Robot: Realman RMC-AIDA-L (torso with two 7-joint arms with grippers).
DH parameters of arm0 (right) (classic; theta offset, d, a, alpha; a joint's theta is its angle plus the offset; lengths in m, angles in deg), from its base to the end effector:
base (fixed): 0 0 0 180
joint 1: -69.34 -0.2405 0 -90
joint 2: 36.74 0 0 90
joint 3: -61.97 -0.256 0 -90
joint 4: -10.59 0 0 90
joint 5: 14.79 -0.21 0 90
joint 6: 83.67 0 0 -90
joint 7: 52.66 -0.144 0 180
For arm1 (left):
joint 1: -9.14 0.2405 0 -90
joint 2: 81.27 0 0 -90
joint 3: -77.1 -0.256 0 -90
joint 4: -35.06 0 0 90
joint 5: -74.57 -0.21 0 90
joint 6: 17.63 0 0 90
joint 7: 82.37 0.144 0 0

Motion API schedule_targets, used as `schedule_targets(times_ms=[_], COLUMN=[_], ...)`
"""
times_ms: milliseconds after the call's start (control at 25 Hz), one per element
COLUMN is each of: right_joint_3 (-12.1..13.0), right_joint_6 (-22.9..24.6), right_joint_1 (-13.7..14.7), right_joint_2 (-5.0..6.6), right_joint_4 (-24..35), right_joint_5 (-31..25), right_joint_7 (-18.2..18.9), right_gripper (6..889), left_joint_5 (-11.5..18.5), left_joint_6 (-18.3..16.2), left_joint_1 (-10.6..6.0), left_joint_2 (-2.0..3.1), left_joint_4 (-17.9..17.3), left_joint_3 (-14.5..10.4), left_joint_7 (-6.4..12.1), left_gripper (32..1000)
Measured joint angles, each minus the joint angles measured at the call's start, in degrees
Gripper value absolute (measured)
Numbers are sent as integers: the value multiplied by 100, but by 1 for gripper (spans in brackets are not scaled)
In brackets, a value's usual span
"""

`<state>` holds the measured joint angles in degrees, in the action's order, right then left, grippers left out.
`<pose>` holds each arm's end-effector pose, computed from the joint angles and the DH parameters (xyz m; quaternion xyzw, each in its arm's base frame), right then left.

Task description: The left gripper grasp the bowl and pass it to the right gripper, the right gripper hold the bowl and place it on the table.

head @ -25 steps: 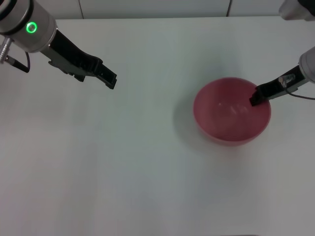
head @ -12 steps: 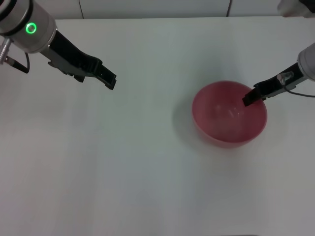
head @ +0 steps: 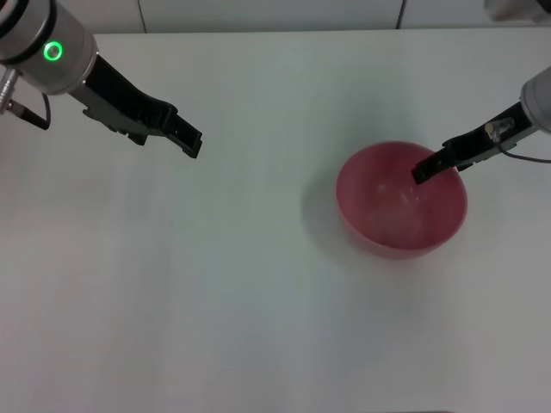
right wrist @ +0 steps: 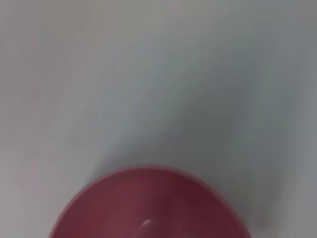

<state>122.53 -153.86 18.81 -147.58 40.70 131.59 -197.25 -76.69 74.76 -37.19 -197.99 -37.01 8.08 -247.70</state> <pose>0.2574 0.4147 0.0034 -0.8289 0.5134 -0.1214 0.1860 -0.1451 0.3978 0.0351 -0.8461 -0.4673 0.1219 0.2255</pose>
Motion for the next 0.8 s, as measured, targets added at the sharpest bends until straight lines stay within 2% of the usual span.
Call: schedule_targets(times_ms=[240,440,800], right_joint_3=[-55,-156,-159], right_joint_6=[-318,-667,-1143], right_joint_1=[45,116,151], right_joint_2=[-20,-37,-46], right_joint_4=[321,679,1131], right_joint_5=[-5,-5,-4], right_joint_7=[5,1,-37], right_gripper=[833,878,878], left_joint_5=[0,-53,-139], left_joint_6=[11,31,59], left_joint_1=[23,38,92], left_joint_2=[5,9,3], left_joint_4=[0,0,7], left_joint_3=[25,29,23], left_joint_7=[3,2,-22], left_gripper=[839,838,838])
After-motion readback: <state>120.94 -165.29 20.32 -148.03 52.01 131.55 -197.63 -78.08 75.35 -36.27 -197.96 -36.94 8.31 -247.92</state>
